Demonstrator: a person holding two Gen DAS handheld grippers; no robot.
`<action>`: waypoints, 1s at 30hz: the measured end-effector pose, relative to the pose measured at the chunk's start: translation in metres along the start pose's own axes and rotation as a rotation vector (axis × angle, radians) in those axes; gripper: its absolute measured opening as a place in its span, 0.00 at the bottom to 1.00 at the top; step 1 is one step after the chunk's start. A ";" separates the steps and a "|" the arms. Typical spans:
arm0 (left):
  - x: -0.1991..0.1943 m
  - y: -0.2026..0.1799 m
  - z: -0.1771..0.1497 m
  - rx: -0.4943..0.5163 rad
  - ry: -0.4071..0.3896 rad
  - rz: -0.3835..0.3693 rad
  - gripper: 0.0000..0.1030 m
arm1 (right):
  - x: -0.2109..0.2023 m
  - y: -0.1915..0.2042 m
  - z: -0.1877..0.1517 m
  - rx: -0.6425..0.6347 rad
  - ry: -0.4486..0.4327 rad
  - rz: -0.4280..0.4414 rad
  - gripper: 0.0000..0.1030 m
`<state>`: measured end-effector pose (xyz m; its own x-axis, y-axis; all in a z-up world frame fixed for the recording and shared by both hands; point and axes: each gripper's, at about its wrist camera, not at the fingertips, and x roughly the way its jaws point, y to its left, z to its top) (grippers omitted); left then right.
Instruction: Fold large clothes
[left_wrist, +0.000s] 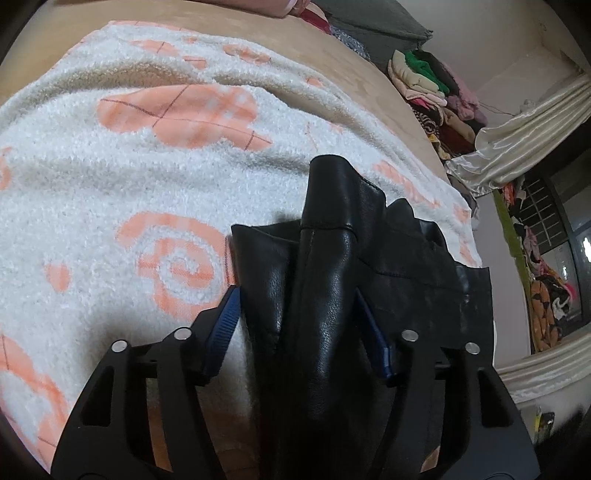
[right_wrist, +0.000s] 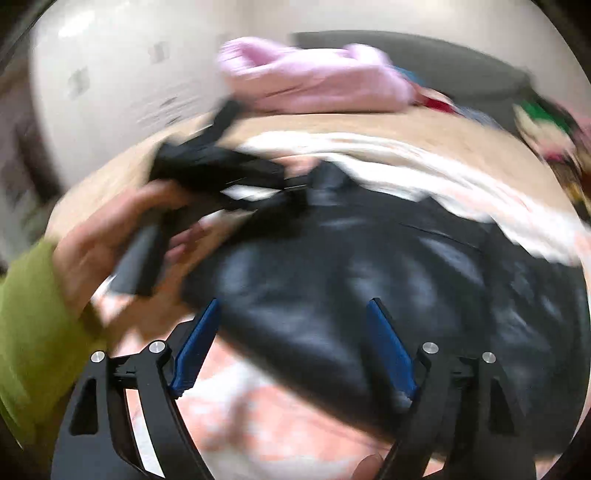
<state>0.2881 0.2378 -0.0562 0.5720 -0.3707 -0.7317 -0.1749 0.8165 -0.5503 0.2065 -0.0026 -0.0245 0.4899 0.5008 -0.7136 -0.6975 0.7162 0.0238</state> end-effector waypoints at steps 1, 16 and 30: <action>0.000 0.001 0.000 -0.005 0.006 -0.007 0.55 | 0.005 0.011 0.000 -0.040 0.010 -0.010 0.84; 0.005 0.021 0.000 -0.072 0.025 -0.097 0.62 | 0.081 0.074 -0.007 -0.410 0.032 -0.348 0.72; -0.006 0.000 -0.008 -0.065 -0.012 -0.128 0.37 | 0.029 0.063 0.010 -0.299 -0.102 -0.284 0.23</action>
<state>0.2782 0.2361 -0.0552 0.6023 -0.4641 -0.6495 -0.1511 0.7326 -0.6637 0.1818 0.0620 -0.0371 0.7228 0.3604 -0.5896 -0.6414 0.6673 -0.3785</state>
